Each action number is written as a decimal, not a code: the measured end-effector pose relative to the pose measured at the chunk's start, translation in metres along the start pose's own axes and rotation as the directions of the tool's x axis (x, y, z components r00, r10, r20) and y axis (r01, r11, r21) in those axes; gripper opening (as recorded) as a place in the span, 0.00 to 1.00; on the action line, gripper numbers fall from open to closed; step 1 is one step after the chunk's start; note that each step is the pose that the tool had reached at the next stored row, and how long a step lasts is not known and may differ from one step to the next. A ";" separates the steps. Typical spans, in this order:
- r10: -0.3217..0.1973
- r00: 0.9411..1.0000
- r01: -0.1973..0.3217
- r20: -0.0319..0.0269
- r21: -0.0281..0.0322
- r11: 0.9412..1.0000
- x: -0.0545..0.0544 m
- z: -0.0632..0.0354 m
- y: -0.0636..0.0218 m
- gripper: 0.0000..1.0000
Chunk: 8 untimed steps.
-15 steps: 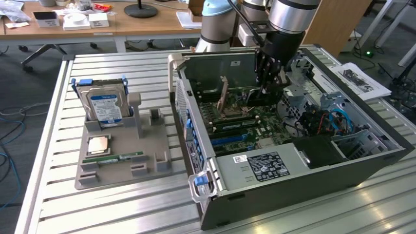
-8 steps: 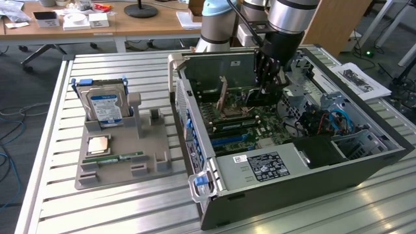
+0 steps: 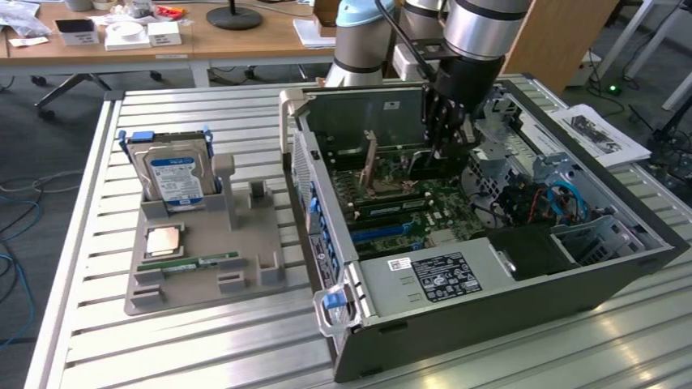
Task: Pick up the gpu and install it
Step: 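Insert the gpu into the slot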
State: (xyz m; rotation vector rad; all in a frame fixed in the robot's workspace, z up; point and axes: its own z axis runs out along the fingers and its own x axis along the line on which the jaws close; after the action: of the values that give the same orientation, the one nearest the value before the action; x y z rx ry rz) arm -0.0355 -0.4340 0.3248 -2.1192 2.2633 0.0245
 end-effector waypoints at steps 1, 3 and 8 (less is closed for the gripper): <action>-0.001 1.000 0.001 0.000 0.000 1.000 0.002 0.0000 0.0001 0.27; -0.001 1.000 0.001 0.001 0.001 1.000 0.006 0.0000 0.0001 0.27; -0.003 1.000 0.003 0.002 0.001 1.000 0.013 -0.0002 0.0005 0.27</action>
State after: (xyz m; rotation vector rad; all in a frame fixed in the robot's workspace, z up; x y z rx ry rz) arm -0.0368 -0.4473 0.3244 -2.1211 2.2587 0.0254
